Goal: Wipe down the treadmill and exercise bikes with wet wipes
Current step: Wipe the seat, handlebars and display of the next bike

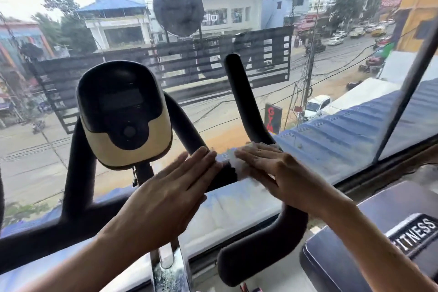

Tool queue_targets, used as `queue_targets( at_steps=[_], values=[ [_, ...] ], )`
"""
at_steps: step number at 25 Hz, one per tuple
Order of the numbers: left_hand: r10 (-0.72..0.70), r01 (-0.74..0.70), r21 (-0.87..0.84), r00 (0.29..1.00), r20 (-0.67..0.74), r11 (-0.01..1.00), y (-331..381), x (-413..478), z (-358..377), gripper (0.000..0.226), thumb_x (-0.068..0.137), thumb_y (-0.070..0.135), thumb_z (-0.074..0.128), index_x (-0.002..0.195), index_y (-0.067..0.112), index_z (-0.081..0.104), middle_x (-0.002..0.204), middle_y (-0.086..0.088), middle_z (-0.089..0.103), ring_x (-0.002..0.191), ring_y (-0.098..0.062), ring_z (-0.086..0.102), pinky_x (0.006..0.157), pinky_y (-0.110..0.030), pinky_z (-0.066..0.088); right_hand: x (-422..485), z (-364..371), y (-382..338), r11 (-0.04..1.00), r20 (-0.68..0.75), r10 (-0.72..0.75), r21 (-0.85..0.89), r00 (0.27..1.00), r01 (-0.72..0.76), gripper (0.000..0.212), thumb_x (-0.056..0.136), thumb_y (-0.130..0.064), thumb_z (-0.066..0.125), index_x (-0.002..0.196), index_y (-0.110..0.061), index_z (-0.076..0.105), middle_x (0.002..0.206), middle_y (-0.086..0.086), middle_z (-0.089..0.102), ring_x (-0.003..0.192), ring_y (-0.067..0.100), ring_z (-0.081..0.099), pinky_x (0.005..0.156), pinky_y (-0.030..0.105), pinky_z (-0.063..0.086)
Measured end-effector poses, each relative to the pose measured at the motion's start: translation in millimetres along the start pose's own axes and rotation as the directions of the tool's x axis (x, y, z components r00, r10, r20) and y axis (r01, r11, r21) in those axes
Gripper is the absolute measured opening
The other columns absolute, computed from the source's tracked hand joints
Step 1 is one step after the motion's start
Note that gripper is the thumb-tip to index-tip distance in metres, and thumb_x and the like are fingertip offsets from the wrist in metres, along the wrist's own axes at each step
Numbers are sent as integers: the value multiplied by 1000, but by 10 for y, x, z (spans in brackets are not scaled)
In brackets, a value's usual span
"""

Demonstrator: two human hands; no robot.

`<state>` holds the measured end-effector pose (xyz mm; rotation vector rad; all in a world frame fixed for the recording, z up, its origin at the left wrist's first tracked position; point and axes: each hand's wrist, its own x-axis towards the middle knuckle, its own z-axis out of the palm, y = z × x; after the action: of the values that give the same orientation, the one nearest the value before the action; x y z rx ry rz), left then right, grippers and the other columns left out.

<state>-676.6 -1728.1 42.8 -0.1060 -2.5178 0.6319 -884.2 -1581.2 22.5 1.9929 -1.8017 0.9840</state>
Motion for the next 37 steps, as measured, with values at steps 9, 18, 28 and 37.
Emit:
queue_targets(
  at_steps=[9,18,28,37],
  values=[
    [3,-4,-62,1000,-25,998,55,402,171,51,88,35,41,118,2,66,102,-7,72,102,-26,67,105,-38,31,-184,-138,58,967,26,233,103,972,-234,45,92,-14,49,137,-9,46,143,-10,38,137,0,31,111,11,20],
    [-35,38,-123,999,31,992,58,389,130,50,91,32,39,119,-2,64,106,-13,71,105,-30,66,106,-38,31,-686,-14,-465,762,-338,645,226,685,-607,35,98,-28,52,129,-12,58,131,-14,48,120,-17,39,102,8,34],
    [-239,289,-705,956,172,648,717,-122,-416,45,82,48,53,108,18,73,107,7,71,103,1,59,88,-11,46,-954,289,-908,820,-414,568,205,711,-535,51,101,-41,32,130,-6,56,143,7,48,145,24,22,115,39,26],
    [-637,437,-829,760,133,348,1132,-459,-398,51,71,27,79,118,17,61,109,30,56,106,15,55,89,-14,49,-1019,544,-912,961,-441,243,-12,864,-277,38,104,-27,32,127,-9,56,128,12,56,131,29,43,111,49,31]
  ],
)
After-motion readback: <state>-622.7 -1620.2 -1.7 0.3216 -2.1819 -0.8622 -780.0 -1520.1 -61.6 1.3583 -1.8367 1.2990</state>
